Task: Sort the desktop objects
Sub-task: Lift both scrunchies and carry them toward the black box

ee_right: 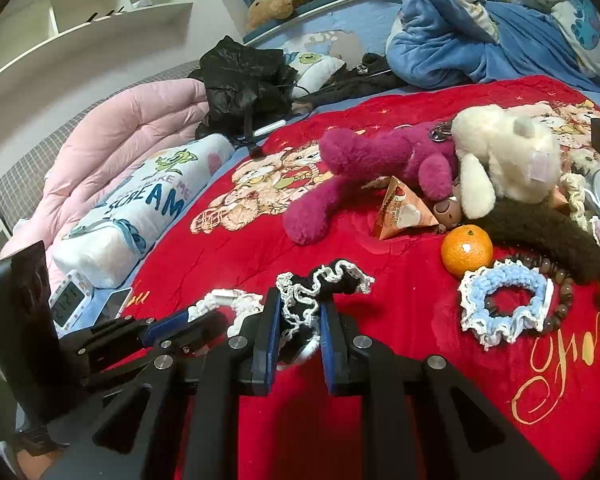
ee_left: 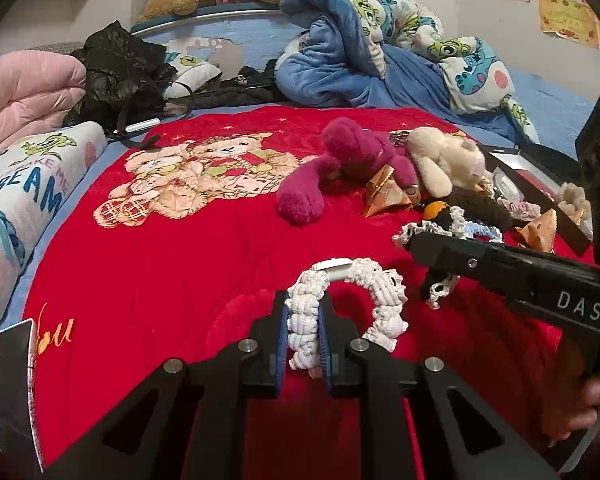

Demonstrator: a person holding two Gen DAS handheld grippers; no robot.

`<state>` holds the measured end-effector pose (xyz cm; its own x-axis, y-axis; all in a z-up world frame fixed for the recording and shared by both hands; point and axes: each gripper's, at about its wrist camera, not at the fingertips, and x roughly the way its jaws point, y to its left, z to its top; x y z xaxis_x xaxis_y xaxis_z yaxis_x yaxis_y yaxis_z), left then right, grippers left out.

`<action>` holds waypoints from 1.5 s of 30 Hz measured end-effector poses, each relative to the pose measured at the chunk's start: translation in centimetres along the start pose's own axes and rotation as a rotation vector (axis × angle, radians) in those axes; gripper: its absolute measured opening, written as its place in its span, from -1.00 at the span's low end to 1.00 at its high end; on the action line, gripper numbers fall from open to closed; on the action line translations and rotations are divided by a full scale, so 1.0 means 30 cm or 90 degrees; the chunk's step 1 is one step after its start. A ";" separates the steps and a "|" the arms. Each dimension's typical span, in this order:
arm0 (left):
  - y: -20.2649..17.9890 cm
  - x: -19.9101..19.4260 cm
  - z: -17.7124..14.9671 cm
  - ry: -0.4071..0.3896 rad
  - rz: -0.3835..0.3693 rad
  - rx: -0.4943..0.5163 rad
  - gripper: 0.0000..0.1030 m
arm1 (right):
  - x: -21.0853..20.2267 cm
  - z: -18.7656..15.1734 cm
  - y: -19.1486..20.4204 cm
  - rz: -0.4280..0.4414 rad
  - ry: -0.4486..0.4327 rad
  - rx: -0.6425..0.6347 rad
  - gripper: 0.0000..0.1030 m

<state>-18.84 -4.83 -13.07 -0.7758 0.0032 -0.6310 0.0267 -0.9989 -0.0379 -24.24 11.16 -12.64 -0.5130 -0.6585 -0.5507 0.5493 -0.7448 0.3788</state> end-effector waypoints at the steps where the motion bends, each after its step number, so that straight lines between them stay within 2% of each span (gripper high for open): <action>1: -0.001 -0.005 0.000 -0.001 -0.001 -0.001 -0.72 | -0.001 -0.002 0.002 0.000 0.001 0.000 -0.66; 13: -0.070 -0.044 0.003 -0.006 -0.017 -0.004 -0.72 | -0.067 -0.024 -0.005 0.003 -0.004 -0.010 -0.66; 16: -0.098 -0.044 -0.001 0.006 -0.025 -0.012 -0.72 | -0.101 -0.032 -0.019 0.001 -0.012 -0.007 -0.66; 19: -0.141 -0.069 -0.004 -0.009 -0.023 0.000 -0.72 | -0.146 -0.044 -0.042 0.001 -0.017 0.002 -0.66; 25: -0.217 -0.092 -0.006 -0.019 -0.059 0.005 -0.72 | -0.256 -0.064 -0.086 -0.019 -0.037 0.004 -0.66; 32: -0.339 -0.094 -0.012 -0.018 -0.092 0.030 -0.72 | -0.387 -0.073 -0.153 -0.054 -0.069 0.018 -0.66; 39: -0.457 -0.103 -0.011 -0.009 -0.152 0.021 -0.72 | -0.523 -0.105 -0.226 -0.085 -0.094 0.039 -0.66; 45: -0.638 -0.142 -0.003 -0.020 -0.164 0.062 -0.72 | -0.665 -0.152 -0.297 -0.130 -0.119 0.067 -0.66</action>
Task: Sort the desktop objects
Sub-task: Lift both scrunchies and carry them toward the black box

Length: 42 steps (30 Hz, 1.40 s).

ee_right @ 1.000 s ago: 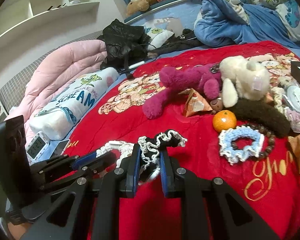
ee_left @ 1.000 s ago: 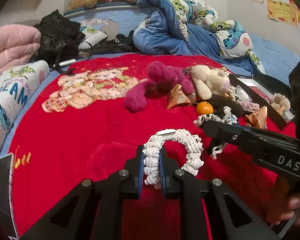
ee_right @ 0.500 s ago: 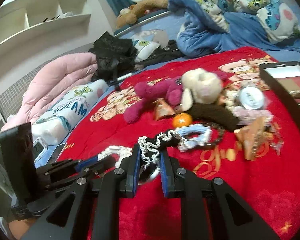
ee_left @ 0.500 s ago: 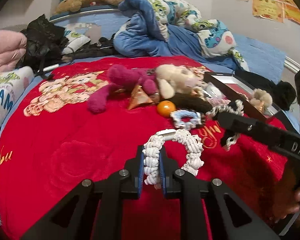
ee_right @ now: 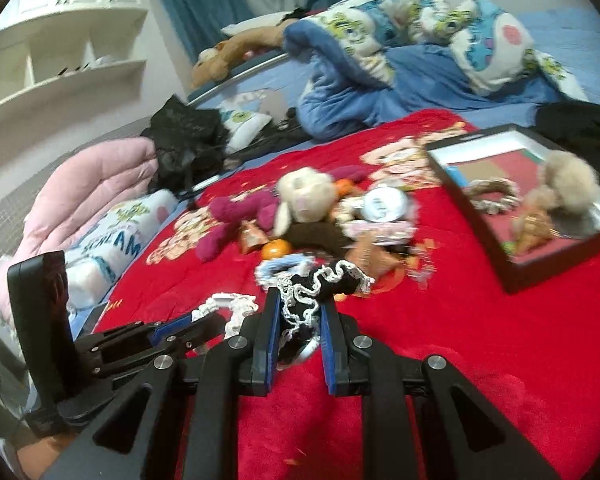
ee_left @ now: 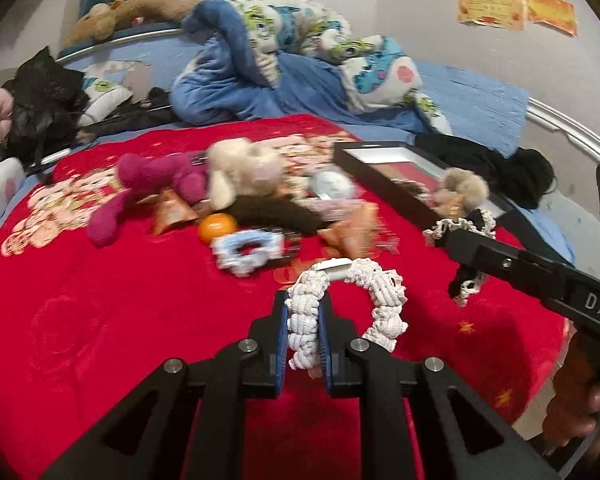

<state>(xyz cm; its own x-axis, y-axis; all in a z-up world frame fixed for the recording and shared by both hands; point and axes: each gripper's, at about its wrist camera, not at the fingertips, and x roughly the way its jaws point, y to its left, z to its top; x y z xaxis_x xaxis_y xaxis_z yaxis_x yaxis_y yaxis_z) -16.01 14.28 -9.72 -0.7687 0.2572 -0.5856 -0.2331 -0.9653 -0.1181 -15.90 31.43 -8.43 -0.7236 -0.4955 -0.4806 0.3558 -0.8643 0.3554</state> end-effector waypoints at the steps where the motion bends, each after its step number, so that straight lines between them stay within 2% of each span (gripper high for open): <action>1: -0.029 0.000 0.007 0.002 -0.005 0.006 -0.72 | -0.020 0.001 -0.015 -0.008 -0.005 0.009 -0.66; 5: -0.163 -0.035 0.034 0.013 0.003 0.060 -0.72 | -0.120 0.025 -0.073 -0.046 -0.043 0.036 -0.66; 11: -0.288 -0.151 0.089 -0.045 -0.079 0.112 -0.72 | -0.244 0.031 -0.139 -0.098 -0.086 0.052 -0.66; 15: -0.374 -0.157 0.109 -0.059 -0.088 0.146 -0.72 | -0.302 0.015 -0.162 -0.130 -0.101 0.035 -0.66; 18: -0.414 -0.141 0.124 -0.057 -0.092 0.143 -0.72 | -0.343 -0.013 -0.174 -0.138 -0.113 0.031 -0.66; 23: -0.463 -0.121 0.163 -0.063 -0.079 0.133 -0.72 | -0.413 -0.062 -0.186 -0.191 -0.102 0.031 -0.66; 26: -0.470 -0.110 0.185 -0.068 -0.114 0.101 -0.72 | -0.444 -0.079 -0.200 -0.200 -0.097 0.038 -0.66; 28: -0.475 -0.092 0.182 -0.074 -0.110 0.090 -0.72 | -0.448 -0.065 -0.208 -0.214 -0.088 0.042 -0.66; 32: -0.459 -0.004 0.168 -0.048 -0.117 0.027 -0.72 | -0.451 -0.033 -0.217 -0.177 -0.120 0.030 -0.65; 34: -0.459 0.044 0.144 -0.051 -0.100 0.014 -0.72 | -0.439 -0.049 -0.241 -0.157 -0.125 0.039 -0.65; 36: -0.475 0.081 0.144 -0.035 -0.076 0.019 -0.72 | -0.424 -0.055 -0.265 -0.155 -0.107 0.063 -0.65; 38: -0.481 0.089 0.147 -0.044 -0.100 0.010 -0.72 | -0.425 -0.048 -0.285 -0.136 -0.120 0.073 -0.65; 42: -0.522 0.115 0.133 -0.040 -0.074 0.053 -0.72 | -0.423 -0.033 -0.326 -0.152 -0.128 0.082 -0.65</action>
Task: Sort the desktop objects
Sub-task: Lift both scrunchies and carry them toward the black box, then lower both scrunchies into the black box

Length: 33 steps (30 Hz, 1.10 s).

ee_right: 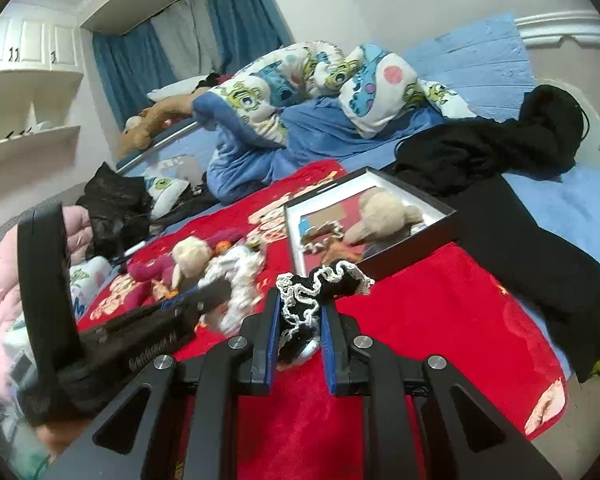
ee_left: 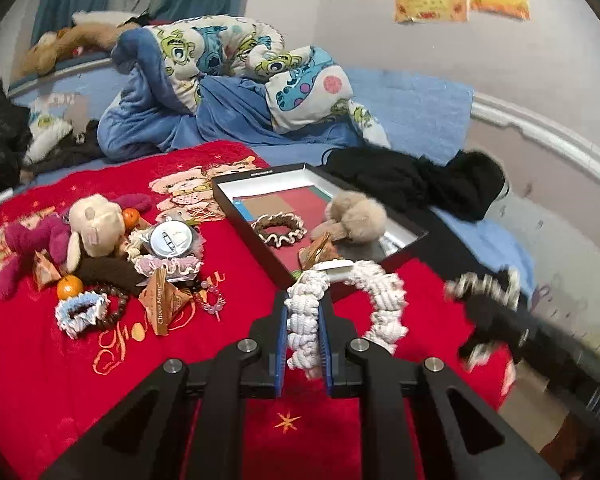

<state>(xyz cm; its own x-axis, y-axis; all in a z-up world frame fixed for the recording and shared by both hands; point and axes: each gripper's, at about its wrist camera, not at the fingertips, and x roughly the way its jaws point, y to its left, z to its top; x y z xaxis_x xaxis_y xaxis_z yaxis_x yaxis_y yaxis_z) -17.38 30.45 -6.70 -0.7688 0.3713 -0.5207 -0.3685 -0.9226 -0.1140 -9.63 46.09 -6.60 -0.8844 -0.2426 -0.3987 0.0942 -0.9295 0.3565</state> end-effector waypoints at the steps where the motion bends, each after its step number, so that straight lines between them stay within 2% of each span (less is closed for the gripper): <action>1: 0.001 0.006 -0.001 0.003 0.001 0.001 -0.72 | 0.006 0.006 -0.015 0.002 -0.001 0.012 -0.65; 4: 0.017 0.023 0.005 0.009 -0.011 -0.012 -0.72 | 0.028 0.026 -0.047 -0.007 -0.008 0.026 -0.65; 7: 0.027 0.044 0.026 0.001 0.006 -0.013 -0.72 | 0.054 0.043 -0.043 -0.054 -0.029 -0.010 -0.65; 9: 0.029 0.061 0.047 -0.009 0.012 -0.012 -0.72 | 0.074 0.052 -0.039 -0.066 -0.033 -0.033 -0.65; 14: 0.039 0.113 0.091 -0.019 -0.001 -0.028 -0.72 | 0.143 0.079 -0.049 -0.047 -0.044 -0.039 -0.65; 20: 0.040 0.225 0.166 -0.020 0.012 -0.019 -0.72 | 0.206 0.107 -0.088 -0.029 -0.075 -0.021 -0.65; 26: 0.041 0.386 0.226 0.005 -0.012 -0.031 -0.72 | 0.310 0.153 -0.155 -0.032 -0.074 0.011 -0.65; 28: 0.040 0.433 0.234 0.002 -0.018 -0.029 -0.72 | 0.353 0.163 -0.159 -0.063 -0.072 0.002 -0.65; 29: 0.041 0.457 0.238 0.005 -0.021 -0.027 -0.72 | 0.382 0.165 -0.158 -0.096 -0.064 -0.011 -0.65; 33: 0.034 0.537 0.264 0.005 -0.029 -0.011 -0.72 | 0.460 0.168 -0.170 -0.143 -0.030 -0.030 -0.65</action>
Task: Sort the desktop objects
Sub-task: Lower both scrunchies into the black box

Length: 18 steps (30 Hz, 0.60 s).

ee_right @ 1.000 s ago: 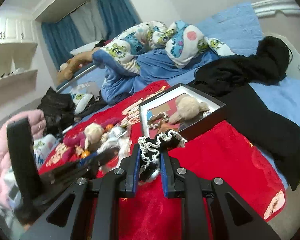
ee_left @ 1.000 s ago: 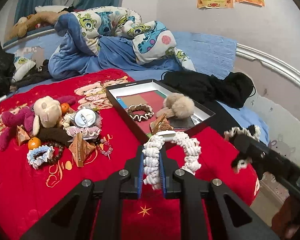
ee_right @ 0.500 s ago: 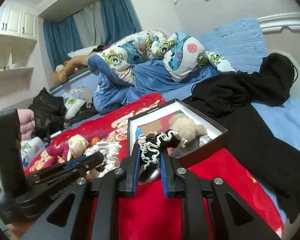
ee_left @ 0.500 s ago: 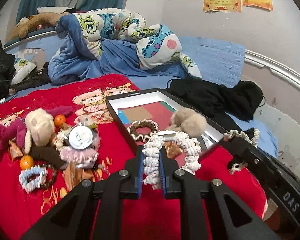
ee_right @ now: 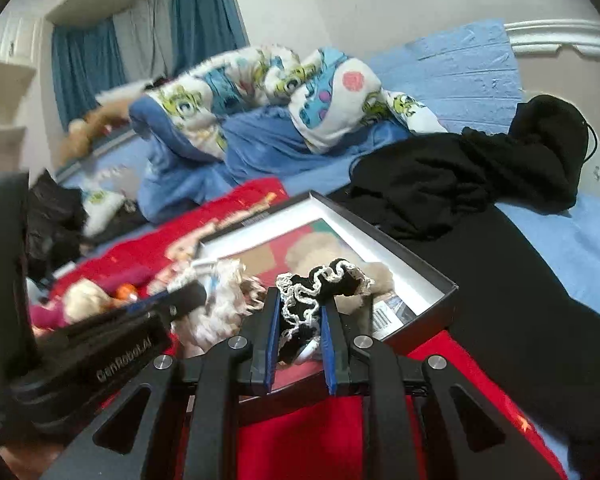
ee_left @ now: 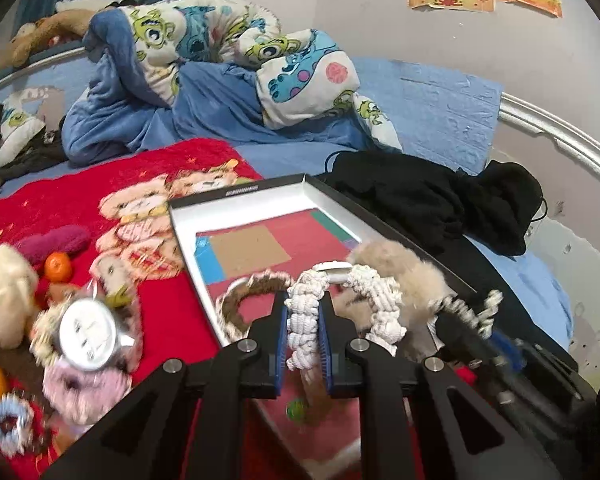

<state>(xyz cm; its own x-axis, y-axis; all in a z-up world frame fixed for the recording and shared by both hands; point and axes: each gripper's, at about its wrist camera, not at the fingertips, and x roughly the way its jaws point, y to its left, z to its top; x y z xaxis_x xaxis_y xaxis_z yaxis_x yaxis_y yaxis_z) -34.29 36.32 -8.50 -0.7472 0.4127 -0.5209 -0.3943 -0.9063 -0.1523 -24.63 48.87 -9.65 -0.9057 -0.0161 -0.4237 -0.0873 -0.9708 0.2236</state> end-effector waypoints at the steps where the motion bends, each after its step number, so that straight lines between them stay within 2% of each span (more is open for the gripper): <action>1: -0.001 0.014 0.005 0.001 -0.003 0.003 -0.72 | 0.023 0.000 -0.002 -0.014 0.008 -0.009 -0.65; 6: 0.012 0.047 -0.018 -0.002 -0.013 0.017 -0.72 | 0.144 0.000 -0.048 -0.008 0.062 0.012 -0.66; 18: 0.011 0.060 -0.078 0.003 -0.035 0.021 -0.72 | 0.121 -0.020 -0.062 0.007 0.033 0.019 -0.65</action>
<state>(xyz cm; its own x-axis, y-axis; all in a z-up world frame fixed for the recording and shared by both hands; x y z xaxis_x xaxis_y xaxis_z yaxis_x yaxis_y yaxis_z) -34.52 36.54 -11.45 -0.7215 0.4620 -0.5157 -0.4525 -0.8784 -0.1538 -27.50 50.48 -12.15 -0.8843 -0.0394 -0.4653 -0.0909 -0.9628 0.2543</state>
